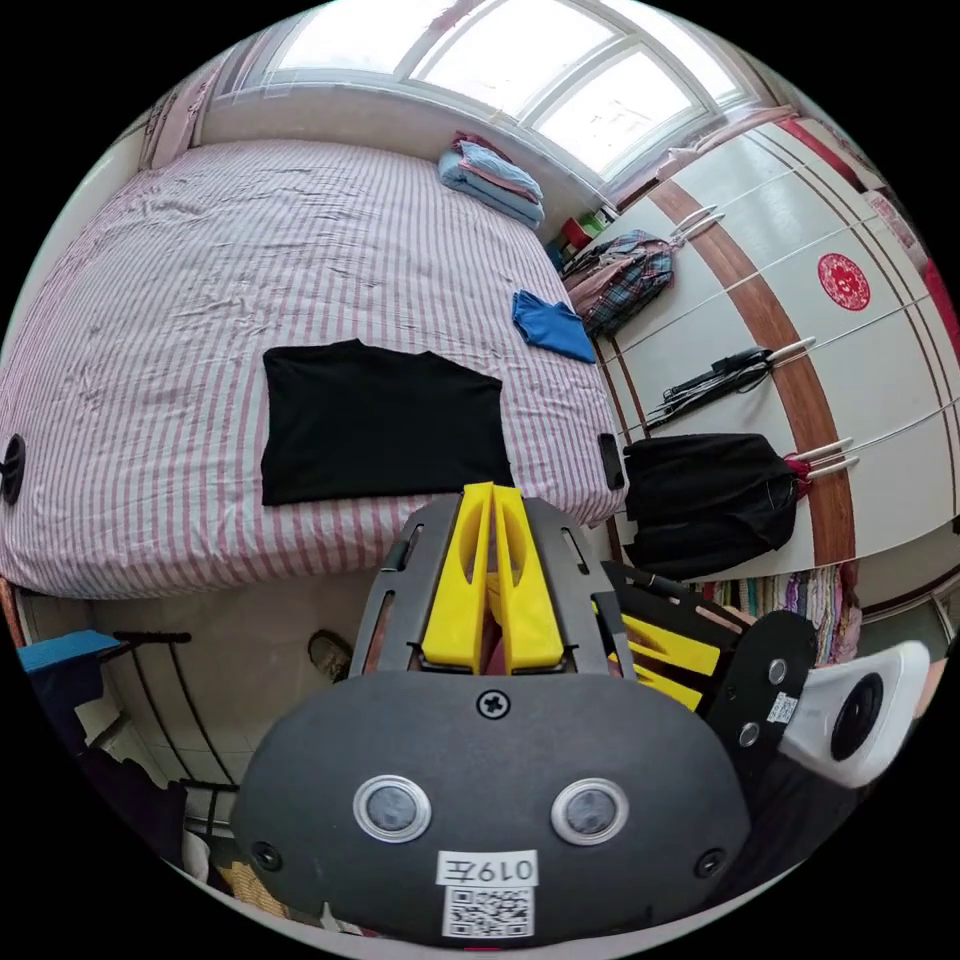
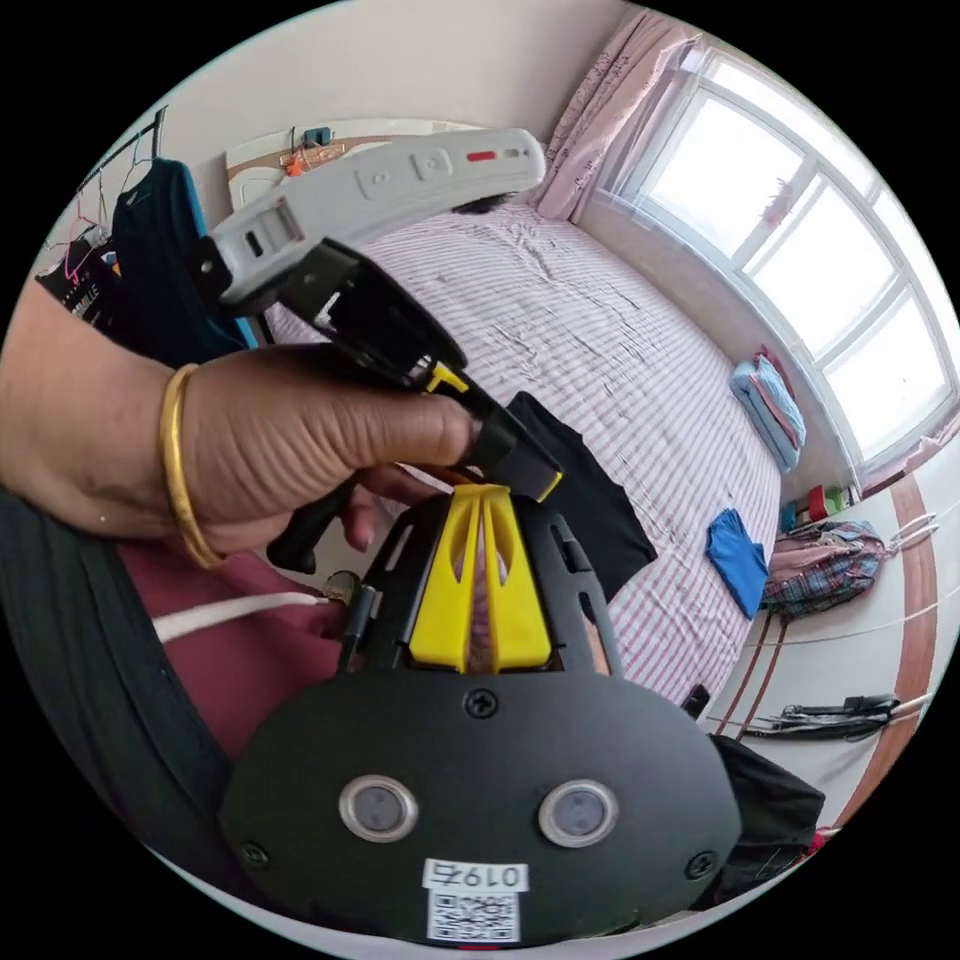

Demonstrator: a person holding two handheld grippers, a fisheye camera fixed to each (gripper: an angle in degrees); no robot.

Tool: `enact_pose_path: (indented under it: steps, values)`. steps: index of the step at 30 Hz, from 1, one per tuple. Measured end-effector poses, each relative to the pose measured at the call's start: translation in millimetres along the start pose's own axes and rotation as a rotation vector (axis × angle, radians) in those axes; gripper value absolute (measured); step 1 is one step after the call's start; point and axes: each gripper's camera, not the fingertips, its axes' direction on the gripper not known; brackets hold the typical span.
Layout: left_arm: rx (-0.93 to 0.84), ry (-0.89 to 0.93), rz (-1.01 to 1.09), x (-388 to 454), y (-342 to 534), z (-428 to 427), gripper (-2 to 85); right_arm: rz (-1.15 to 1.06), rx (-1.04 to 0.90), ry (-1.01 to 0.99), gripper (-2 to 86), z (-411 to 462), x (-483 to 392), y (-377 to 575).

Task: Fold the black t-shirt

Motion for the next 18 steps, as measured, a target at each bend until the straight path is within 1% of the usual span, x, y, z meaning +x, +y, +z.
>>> enact_pose_path:
  steps: [3,4,5,7,10,12,13,15,18]
  values:
    - [0.052,0.012,-0.075,-15,-20,7,0.7,-0.071,0.002,-0.141,-1.0,18,66,-34]
    - [0.063,0.023,-0.115,-20,-27,12,0.6,-0.095,-0.041,-0.221,-1.0,28,95,-52]
    - [0.092,0.024,-0.146,-25,-33,16,0.6,-0.107,-0.059,-0.256,-1.0,33,109,-60]
    - [0.133,0.017,-0.203,-33,-41,21,0.6,-0.200,-0.106,-0.361,-1.0,55,157,-93]
    - [0.198,0.031,-0.320,-51,-53,31,0.6,-0.320,-0.132,-0.410,-1.0,81,202,-133]
    - [0.227,0.058,-0.343,-60,-59,33,0.6,-0.410,-0.160,-0.420,-1.0,96,218,-159]
    - [0.238,0.020,-0.375,-67,-61,33,0.6,-0.461,-0.167,-0.462,-1.0,106,229,-176]
    - [0.264,0.012,-0.413,-82,-62,31,0.7,-0.525,-0.175,-0.544,-0.9,122,247,-206]
    - [0.290,-0.056,-0.529,-117,-64,23,0.7,-0.533,-0.192,-0.703,-0.9,155,287,-267]
